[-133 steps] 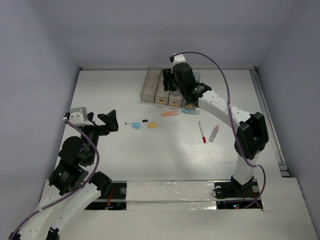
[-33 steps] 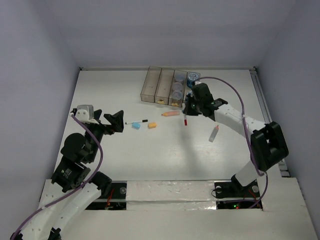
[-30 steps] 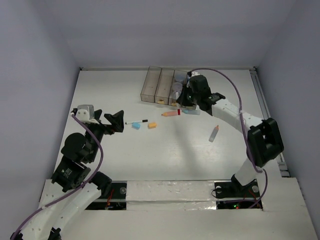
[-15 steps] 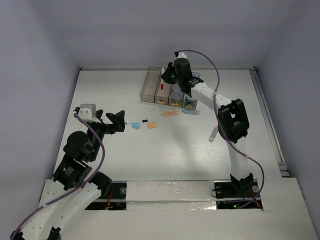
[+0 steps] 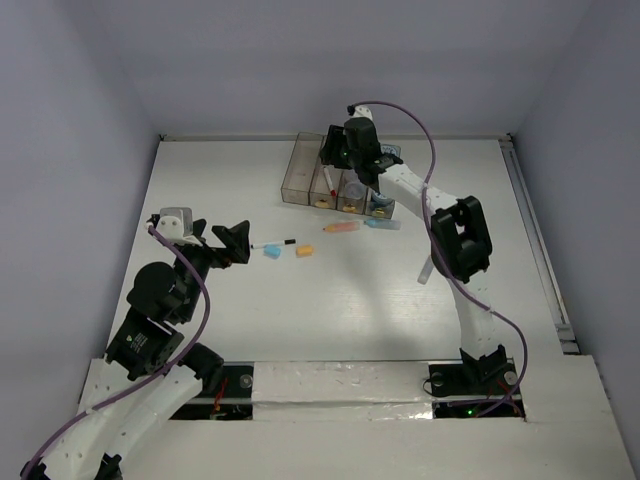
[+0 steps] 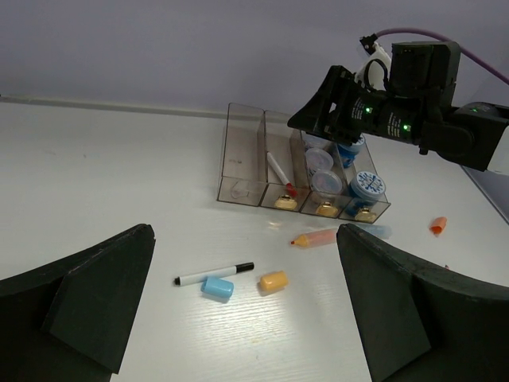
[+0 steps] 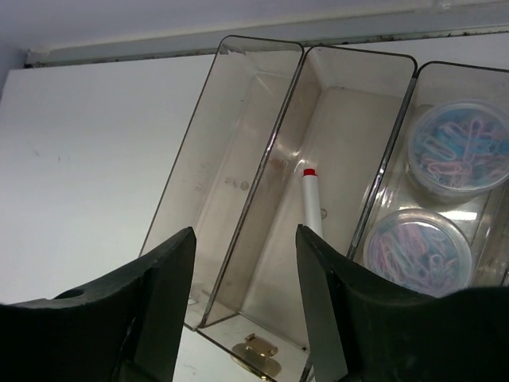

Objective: Sort the stationery into containers
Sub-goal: Place the stationery in the storage box, then pick up the pen from the center of the board.

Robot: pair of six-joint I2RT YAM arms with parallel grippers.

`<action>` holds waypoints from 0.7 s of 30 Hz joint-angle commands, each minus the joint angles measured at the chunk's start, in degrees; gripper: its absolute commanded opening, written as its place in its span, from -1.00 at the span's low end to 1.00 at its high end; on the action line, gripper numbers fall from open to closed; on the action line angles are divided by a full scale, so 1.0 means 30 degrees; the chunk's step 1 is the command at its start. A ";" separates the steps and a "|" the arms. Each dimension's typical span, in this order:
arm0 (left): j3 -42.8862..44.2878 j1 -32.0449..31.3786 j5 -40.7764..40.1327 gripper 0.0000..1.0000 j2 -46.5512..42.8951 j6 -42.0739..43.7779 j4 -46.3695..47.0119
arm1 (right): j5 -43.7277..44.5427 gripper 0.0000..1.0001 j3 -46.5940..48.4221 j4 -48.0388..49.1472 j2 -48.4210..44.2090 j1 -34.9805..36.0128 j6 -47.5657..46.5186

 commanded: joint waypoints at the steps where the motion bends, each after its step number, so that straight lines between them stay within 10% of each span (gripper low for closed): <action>1: -0.0125 0.0085 0.0009 0.98 0.0026 -0.0066 0.0948 | 0.0259 0.19 0.0471 0.0046 -0.0830 0.0173 -0.1357; 8: -0.0096 0.0085 -0.0137 0.98 -0.0003 -0.0066 0.0919 | -0.8201 0.22 0.0058 -0.1844 -0.2383 0.1046 -0.7582; 21: -0.0096 0.0085 -0.1689 0.98 -0.0706 -0.0007 0.0713 | -0.9412 0.26 0.2780 -0.9620 -0.0132 0.4594 -1.5628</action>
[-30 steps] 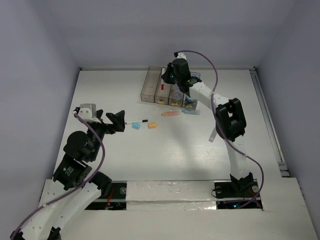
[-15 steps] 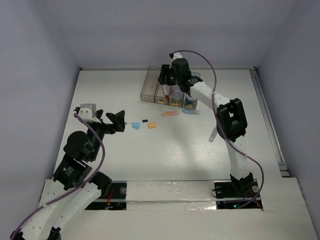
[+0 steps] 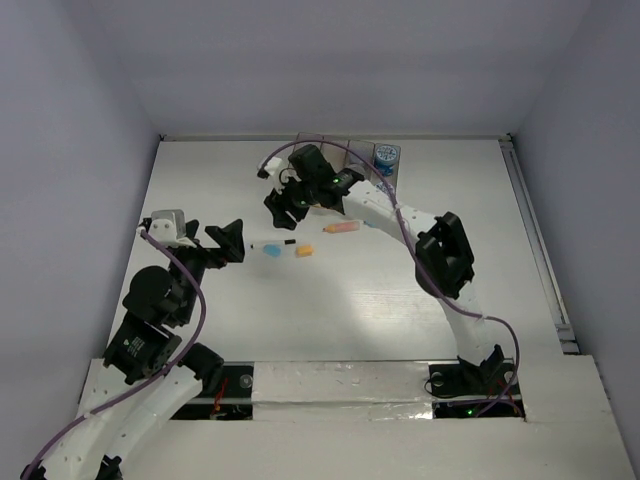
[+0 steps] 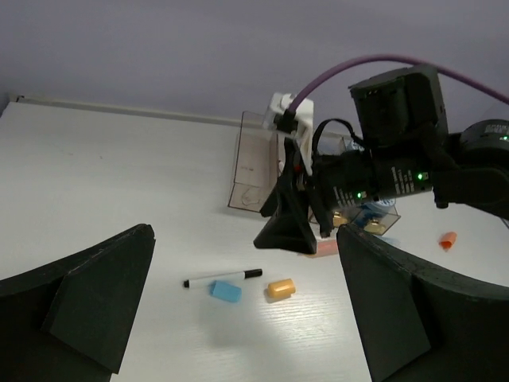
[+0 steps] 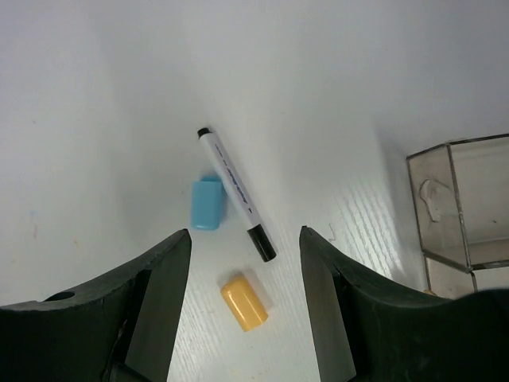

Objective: Sort the stationery into containers
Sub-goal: Pick up the pen from the center of the board.

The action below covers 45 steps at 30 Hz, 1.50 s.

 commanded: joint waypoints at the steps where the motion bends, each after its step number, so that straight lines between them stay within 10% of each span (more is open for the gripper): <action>1: -0.0096 0.0085 -0.0910 0.98 -0.0524 -0.0036 0.0728 | -0.0421 0.26 0.1544 -0.1993 0.0840 0.0071 -0.2128; 28: -0.0125 0.0261 -0.0238 0.98 -0.0583 0.0022 0.0845 | 0.2595 0.23 0.3364 -0.3929 0.5119 0.1245 -0.2834; 45: -0.0155 0.0261 -0.0179 0.98 -0.0613 0.0022 0.0874 | 0.4618 -0.96 0.2104 -0.1323 0.4857 0.1597 -0.2717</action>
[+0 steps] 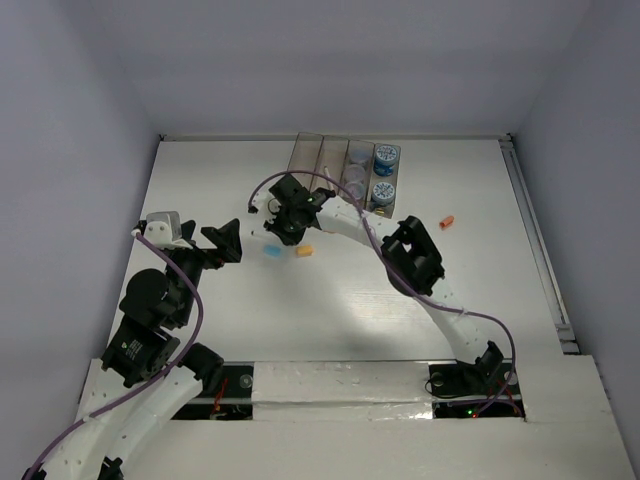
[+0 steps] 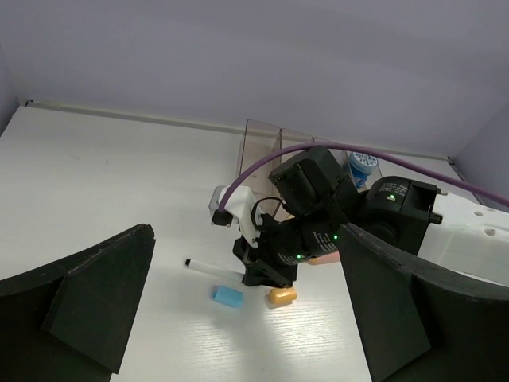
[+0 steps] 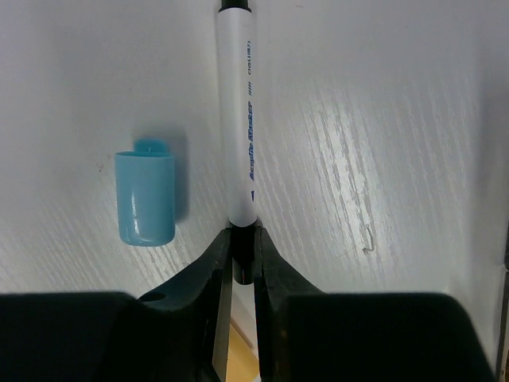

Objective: Sort the stationery into containers
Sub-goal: Pick up the pen from the center of the board, then place the pen in the storage box.

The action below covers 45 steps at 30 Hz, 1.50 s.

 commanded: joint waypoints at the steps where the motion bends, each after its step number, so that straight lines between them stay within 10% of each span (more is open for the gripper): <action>1: -0.0155 0.0130 0.0149 0.98 -0.0067 0.0022 0.0867 | 0.0844 -1.00 -0.0905 0.2052 -0.0360 0.0111 -0.0051; 20: -0.0155 0.0130 0.0471 0.98 -0.0066 -0.0007 0.0925 | 0.5997 -1.00 -0.6090 1.1161 -0.7041 -0.3138 0.9751; 42: -0.0155 0.0130 0.0647 0.98 -0.0037 -0.0007 0.0926 | 0.4654 -0.95 -0.5947 1.0551 -0.5548 -0.6218 1.5856; 45: -0.0155 0.0130 0.0647 0.98 -0.0066 -0.0007 0.0925 | 0.4712 -0.70 -0.6005 1.0433 -0.5402 -0.6218 1.6092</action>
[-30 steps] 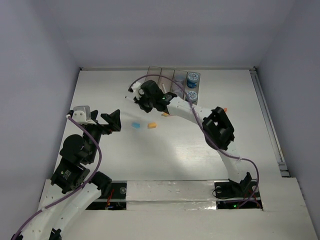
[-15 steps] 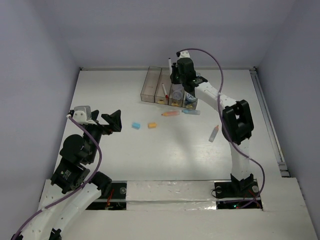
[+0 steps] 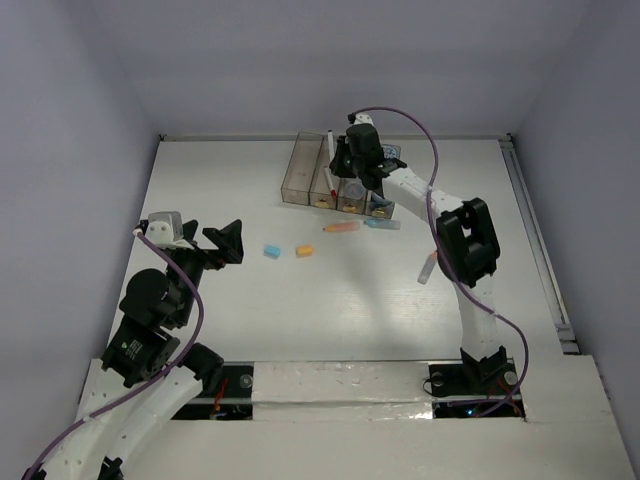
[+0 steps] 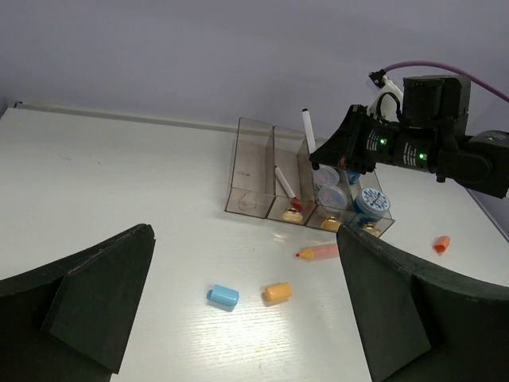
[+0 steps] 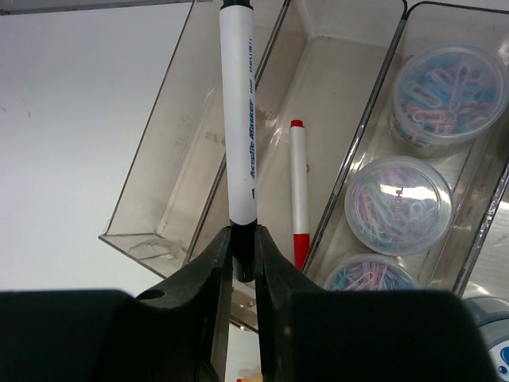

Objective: Sort the stationery into containers
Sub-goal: Place the pen in the storage box, then pick up the pen from the center of the board.

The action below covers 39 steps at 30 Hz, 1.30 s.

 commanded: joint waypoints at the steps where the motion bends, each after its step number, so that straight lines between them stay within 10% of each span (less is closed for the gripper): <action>1: -0.0155 0.0130 0.0152 0.98 -0.0066 -0.0007 0.0918 | -0.0060 -0.61 0.0290 0.0314 0.0252 0.0041 0.0698; 9: -0.0155 0.0130 0.0210 0.98 -0.0008 -0.0007 0.0889 | -0.0147 0.02 0.0144 0.0108 -0.0391 0.0041 0.0464; 29: -0.0155 0.0130 0.0913 0.98 -0.0417 -0.0095 0.0918 | 0.3366 0.05 -1.5173 0.0084 -1.2370 -0.1888 0.0812; 39: -0.0125 0.0130 0.1762 0.98 -0.0740 -0.0153 0.0977 | 0.4658 0.50 -1.9836 -0.4016 -1.6386 -0.3707 0.3889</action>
